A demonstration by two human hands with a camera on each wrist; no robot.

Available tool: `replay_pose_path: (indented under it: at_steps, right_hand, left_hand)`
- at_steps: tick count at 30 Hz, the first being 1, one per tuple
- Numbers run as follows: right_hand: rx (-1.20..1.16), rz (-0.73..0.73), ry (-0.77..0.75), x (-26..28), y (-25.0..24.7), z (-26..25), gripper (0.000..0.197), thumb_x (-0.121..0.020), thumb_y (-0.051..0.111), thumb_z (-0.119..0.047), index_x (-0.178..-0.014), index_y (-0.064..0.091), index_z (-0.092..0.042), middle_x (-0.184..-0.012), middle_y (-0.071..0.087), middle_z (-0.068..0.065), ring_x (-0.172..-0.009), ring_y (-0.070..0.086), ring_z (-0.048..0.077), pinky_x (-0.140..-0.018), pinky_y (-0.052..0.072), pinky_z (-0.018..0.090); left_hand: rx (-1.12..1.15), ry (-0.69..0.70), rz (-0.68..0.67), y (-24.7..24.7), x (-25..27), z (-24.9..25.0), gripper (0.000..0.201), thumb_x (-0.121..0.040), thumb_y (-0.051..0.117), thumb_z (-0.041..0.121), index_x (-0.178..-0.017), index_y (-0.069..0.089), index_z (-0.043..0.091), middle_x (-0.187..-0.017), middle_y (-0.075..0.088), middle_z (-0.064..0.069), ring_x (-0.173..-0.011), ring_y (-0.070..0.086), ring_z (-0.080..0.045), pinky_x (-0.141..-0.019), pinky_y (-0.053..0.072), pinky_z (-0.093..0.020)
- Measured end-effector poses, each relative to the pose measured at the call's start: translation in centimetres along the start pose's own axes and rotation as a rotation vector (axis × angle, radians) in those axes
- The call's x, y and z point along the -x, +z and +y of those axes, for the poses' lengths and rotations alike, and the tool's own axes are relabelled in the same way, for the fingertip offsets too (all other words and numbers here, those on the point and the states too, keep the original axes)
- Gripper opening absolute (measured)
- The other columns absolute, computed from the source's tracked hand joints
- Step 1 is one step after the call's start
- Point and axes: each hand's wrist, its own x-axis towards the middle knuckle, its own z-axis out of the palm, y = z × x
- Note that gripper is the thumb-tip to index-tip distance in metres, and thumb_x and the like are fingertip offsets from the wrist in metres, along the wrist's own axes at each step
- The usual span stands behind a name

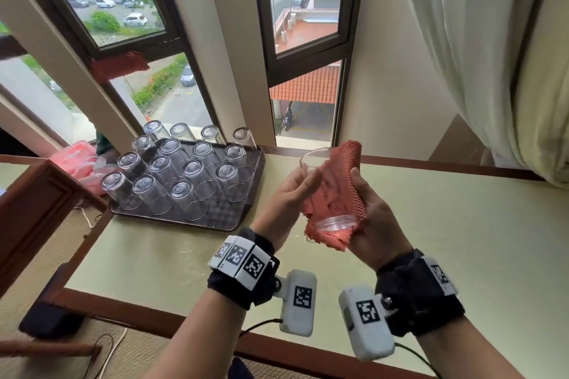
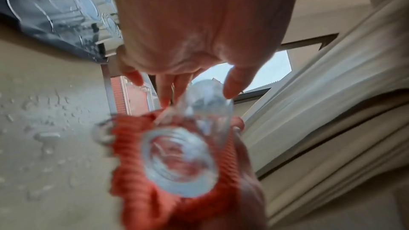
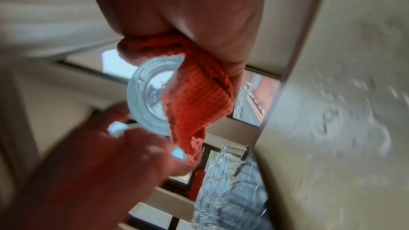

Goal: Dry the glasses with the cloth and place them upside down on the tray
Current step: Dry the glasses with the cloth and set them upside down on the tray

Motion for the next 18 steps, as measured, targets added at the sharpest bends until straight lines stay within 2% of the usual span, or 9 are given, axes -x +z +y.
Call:
replay_pose_path:
  at_steps: [2, 4, 7, 8, 11, 12, 13, 15, 18]
  right_hand:
    - [0.254, 0.068, -0.111, -0.3, 0.0, 0.1, 0.052, -0.097, 0.047, -0.038, -0.146, 0.045, -0.020, -0.140, 0.059, 0.012, -0.123, 0.061, 0.031, -0.097, 0.053, 0.050]
    - [0.468, 0.088, -0.201, -0.5, 0.4, 0.3, 0.058, -0.092, 0.050, -0.036, -0.148, 0.044, -0.025, -0.136, 0.062, 0.005, -0.115, 0.067, 0.020, -0.089, 0.057, 0.035]
    - [0.449, 0.043, -0.223, -0.7, 0.9, 0.8, 0.058, -0.092, 0.049, -0.035, -0.149, 0.042, -0.024, -0.132, 0.065, 0.007, -0.113, 0.068, 0.023, -0.087, 0.058, 0.035]
    - [0.390, 0.034, -0.195, -0.6, 1.1, 0.7, 0.055, -0.094, 0.047, -0.035, -0.148, 0.042, -0.022, -0.132, 0.065, 0.010, -0.116, 0.066, 0.027, -0.090, 0.057, 0.040]
    - [0.121, -0.002, -0.020, -0.2, 0.9, 0.0, 0.054, -0.099, 0.040, -0.038, -0.145, 0.044, -0.010, -0.137, 0.060, 0.019, -0.127, 0.058, 0.036, -0.104, 0.049, 0.050]
    - [0.061, -0.012, 0.018, -0.2, 0.6, -0.2, 0.056, -0.100, 0.040, -0.039, -0.146, 0.044, -0.008, -0.139, 0.058, 0.020, -0.128, 0.056, 0.037, -0.105, 0.048, 0.051]
    - [0.048, -0.011, 0.019, -0.2, 0.3, -0.3, 0.056, -0.100, 0.040, -0.039, -0.147, 0.043, -0.009, -0.140, 0.057, 0.019, -0.129, 0.056, 0.037, -0.104, 0.049, 0.052]
    - [0.217, 0.022, -0.077, -0.5, 0.1, -0.5, 0.056, -0.098, 0.044, -0.037, -0.150, 0.040, -0.018, -0.142, 0.057, 0.014, -0.127, 0.058, 0.034, -0.099, 0.053, 0.048]
    - [0.515, 0.021, -0.226, -0.8, 0.4, -0.1, 0.060, -0.096, 0.048, -0.034, -0.153, 0.035, -0.025, -0.140, 0.059, 0.008, -0.122, 0.063, 0.026, -0.095, 0.056, 0.039]
  left_hand:
    - [0.002, -0.023, 0.055, -0.3, -0.2, 0.1, 0.051, -0.097, 0.060, 0.028, -0.133, 0.047, -0.007, -0.131, 0.060, -0.016, -0.101, 0.058, -0.016, -0.068, 0.047, -0.005]
    - [-0.029, -0.047, 0.054, 0.4, 0.0, 0.5, 0.050, -0.093, 0.066, 0.028, -0.130, 0.048, 0.002, -0.137, 0.057, -0.018, -0.103, 0.062, -0.006, -0.068, 0.048, -0.006]
    - [-0.040, -0.032, 0.078, 0.9, -0.1, 0.1, 0.104, -0.077, 0.076, 0.039, -0.154, 0.014, 0.005, -0.143, 0.052, -0.012, -0.115, 0.062, -0.013, -0.071, 0.055, -0.015]
    - [-0.021, -0.029, 0.075, 0.9, -0.1, 0.1, 0.108, -0.074, 0.076, 0.040, -0.154, 0.012, 0.004, -0.140, 0.054, -0.011, -0.115, 0.062, -0.016, -0.075, 0.057, -0.019]
    - [0.062, -0.036, -0.037, 0.1, 0.3, 0.3, 0.088, -0.081, 0.068, 0.050, -0.141, 0.038, -0.008, -0.119, 0.062, -0.017, -0.105, 0.065, -0.024, -0.094, 0.057, -0.038]
    - [0.063, -0.040, -0.069, -0.2, 0.5, 0.3, 0.078, -0.087, 0.061, 0.048, -0.136, 0.044, -0.010, -0.117, 0.062, -0.020, -0.103, 0.065, -0.022, -0.096, 0.055, -0.035]
    - [0.025, -0.030, -0.067, -0.3, 0.5, 0.3, 0.067, -0.092, 0.055, 0.043, -0.133, 0.048, -0.010, -0.115, 0.062, -0.019, -0.098, 0.065, -0.016, -0.091, 0.054, -0.025]
    - [-0.145, 0.023, 0.020, -0.5, -0.1, 0.0, 0.055, -0.097, 0.057, 0.035, -0.131, 0.047, -0.007, -0.120, 0.060, -0.017, -0.093, 0.061, -0.007, -0.080, 0.047, -0.011]
    - [-0.194, 0.018, 0.095, 0.5, -0.4, 0.0, 0.100, -0.078, 0.076, 0.053, -0.148, 0.025, 0.002, -0.140, 0.053, -0.015, -0.117, 0.060, -0.015, -0.092, 0.053, -0.024]
